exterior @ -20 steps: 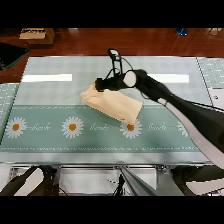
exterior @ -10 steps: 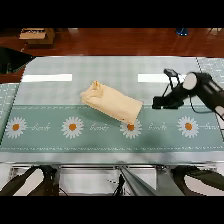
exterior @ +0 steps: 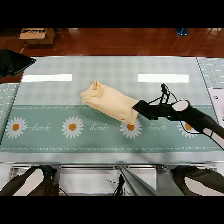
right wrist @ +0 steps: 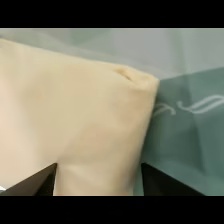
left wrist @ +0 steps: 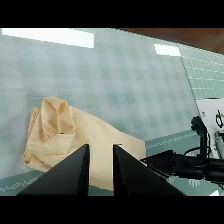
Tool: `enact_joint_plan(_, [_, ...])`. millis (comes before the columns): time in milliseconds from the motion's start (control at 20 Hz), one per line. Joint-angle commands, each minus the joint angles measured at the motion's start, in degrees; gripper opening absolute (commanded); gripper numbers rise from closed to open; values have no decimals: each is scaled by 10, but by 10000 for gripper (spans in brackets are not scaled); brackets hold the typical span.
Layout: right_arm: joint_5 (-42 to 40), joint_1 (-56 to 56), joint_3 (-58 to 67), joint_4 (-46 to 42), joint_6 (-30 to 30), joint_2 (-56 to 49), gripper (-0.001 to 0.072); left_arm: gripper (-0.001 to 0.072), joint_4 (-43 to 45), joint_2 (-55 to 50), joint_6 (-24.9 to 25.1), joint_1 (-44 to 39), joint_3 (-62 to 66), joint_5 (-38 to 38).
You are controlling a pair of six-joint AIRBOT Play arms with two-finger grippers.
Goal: Fold the shirts.
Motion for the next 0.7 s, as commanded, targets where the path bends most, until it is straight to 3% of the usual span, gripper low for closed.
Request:
enact_joint_plan(0, [-117,66,-10,146,-19,-35,489,211,2,0,-7,0,0,1])
enact_joint_plan(50, [-118,72,-8,154,-34,-37,304,211,2,0,-7,0,0,1])
enact_joint_plan(100, [-112,72,-3,153,-53,-35,242,211,2,0,-7,0,0,1])
enact_joint_plan(150, [-94,64,7,149,-81,-30,94,211,2,0,-7,0,0,1])
enact_joint_plan(200, [-73,51,17,144,-102,-20,31,211,2,0,-7,0,0,1])
enact_joint_plan(350, [-9,-28,52,61,-112,38,30,210,3,-1,-7,0,0,3])
enact_joint_plan(500, [90,-167,80,-51,-24,112,30,208,3,-9,-7,0,0,13])
enact_joint_plan(650, [217,-355,92,-110,-7,186,30,197,3,-23,-7,0,0,28])
